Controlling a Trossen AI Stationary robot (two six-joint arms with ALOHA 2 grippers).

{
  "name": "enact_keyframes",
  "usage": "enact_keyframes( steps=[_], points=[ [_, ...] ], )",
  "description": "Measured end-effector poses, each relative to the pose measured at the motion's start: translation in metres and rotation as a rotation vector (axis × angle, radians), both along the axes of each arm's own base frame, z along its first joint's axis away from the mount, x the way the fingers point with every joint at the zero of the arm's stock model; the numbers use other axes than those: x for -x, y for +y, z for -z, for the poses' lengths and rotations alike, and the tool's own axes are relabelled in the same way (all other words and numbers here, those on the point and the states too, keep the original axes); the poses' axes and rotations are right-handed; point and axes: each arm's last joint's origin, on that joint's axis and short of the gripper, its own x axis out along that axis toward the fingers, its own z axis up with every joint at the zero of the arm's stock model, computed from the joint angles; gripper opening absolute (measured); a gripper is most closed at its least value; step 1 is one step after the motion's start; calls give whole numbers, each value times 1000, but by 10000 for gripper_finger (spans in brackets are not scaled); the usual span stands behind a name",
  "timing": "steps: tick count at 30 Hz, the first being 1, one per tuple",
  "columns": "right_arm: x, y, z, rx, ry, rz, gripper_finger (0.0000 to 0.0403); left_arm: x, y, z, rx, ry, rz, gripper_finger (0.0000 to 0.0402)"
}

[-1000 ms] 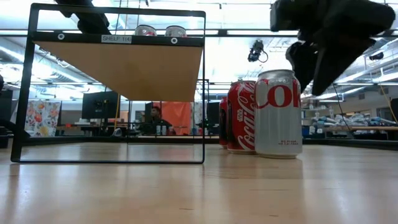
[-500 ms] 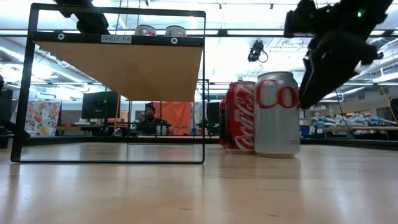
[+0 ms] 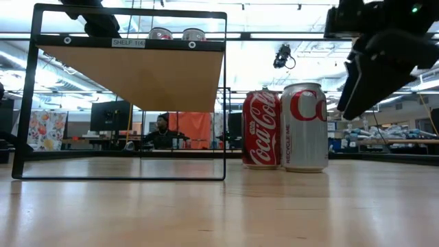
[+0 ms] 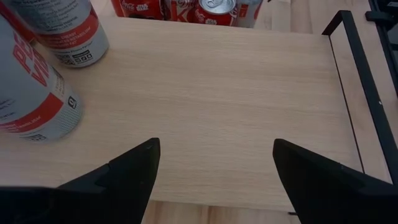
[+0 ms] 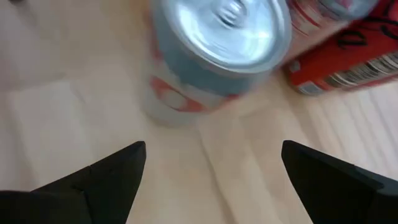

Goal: Place canned beverage on shelf
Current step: Put the bottom red-silver soda can on the shelf

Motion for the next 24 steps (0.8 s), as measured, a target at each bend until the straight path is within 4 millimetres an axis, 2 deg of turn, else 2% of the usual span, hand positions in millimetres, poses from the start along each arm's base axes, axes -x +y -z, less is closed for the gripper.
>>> enact_keyframes(
  steps=[4, 8, 14, 19, 24],
  points=[
    [2, 4, 2, 7, -57, 31, 386, 0, 0, 0, 2, 0, -2, 322],
    [7, 5, 21, -50, -115, 54, 386, 0, 0, 0, 2, 0, -2, 322],
    [9, 4, 46, -85, -335, 86, 386, 0, 0, 0, -2, 0, 2, 322],
    [13, -10, 55, -1, -373, 151, 386, 0, 0, 0, -2, -1, 2, 322],
    [17, -24, 57, 101, -299, 176, 386, 0, 0, 0, -3, 0, 3, 322]
  ],
)
